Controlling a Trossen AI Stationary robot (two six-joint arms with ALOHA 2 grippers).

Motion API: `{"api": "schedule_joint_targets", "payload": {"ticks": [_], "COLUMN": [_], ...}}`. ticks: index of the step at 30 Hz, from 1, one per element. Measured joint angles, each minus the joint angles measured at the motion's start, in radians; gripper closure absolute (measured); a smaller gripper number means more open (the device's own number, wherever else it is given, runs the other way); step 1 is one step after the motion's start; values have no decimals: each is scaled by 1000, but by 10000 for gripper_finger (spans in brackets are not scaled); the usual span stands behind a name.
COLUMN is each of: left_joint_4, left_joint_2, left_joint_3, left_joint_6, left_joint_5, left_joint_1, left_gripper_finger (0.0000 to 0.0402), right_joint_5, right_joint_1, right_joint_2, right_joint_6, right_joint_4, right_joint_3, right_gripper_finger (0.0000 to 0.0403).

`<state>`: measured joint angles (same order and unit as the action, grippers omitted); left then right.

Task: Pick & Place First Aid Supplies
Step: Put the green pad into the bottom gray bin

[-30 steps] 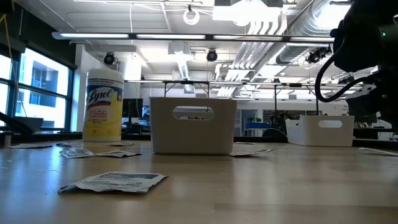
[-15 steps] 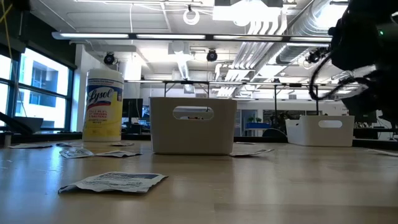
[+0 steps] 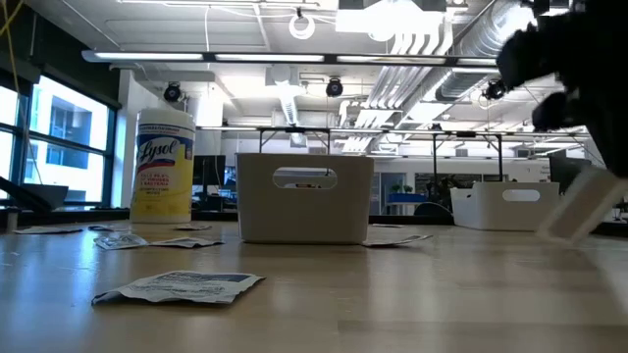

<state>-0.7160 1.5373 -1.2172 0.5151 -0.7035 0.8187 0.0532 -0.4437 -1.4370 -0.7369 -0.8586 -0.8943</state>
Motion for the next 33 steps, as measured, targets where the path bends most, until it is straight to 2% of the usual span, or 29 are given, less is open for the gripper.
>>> {"api": "schedule_joint_targets", "payload": {"ticks": [6,11,16,21,24,26,31,33], "left_joint_4": [183,430,682,912,1021,1063,1090,1080], "left_joint_2": [66,146,216,282,320,339,364,365], "left_joint_3": [11,12,12,11,11,11,11,11], "left_joint_6": [-129,-335,-546,-641,-674,-676,-660,-651], "left_joint_5": [18,46,236,417,471,506,672,695], "left_joint_1": [-92,-179,-258,-335,-376,-402,-451,-456], "left_gripper_finger": [310,261,216,209,208,208,208,208], "right_joint_5": [-24,-17,-19,-33,-57,-67,-85,-111], "right_joint_1": [-50,-77,-114,-142,-150,-153,-153,-152], "right_joint_2": [1,1,1,1,1,2,2,2], "right_joint_6": [41,122,160,203,230,250,304,329], "right_joint_4": [217,423,500,517,523,525,542,555], "right_joint_3": [-51,-52,-52,-52,-52,-52,-53,-53], "right_gripper_finger": [402,402,402,402,401,402,401,402]}}
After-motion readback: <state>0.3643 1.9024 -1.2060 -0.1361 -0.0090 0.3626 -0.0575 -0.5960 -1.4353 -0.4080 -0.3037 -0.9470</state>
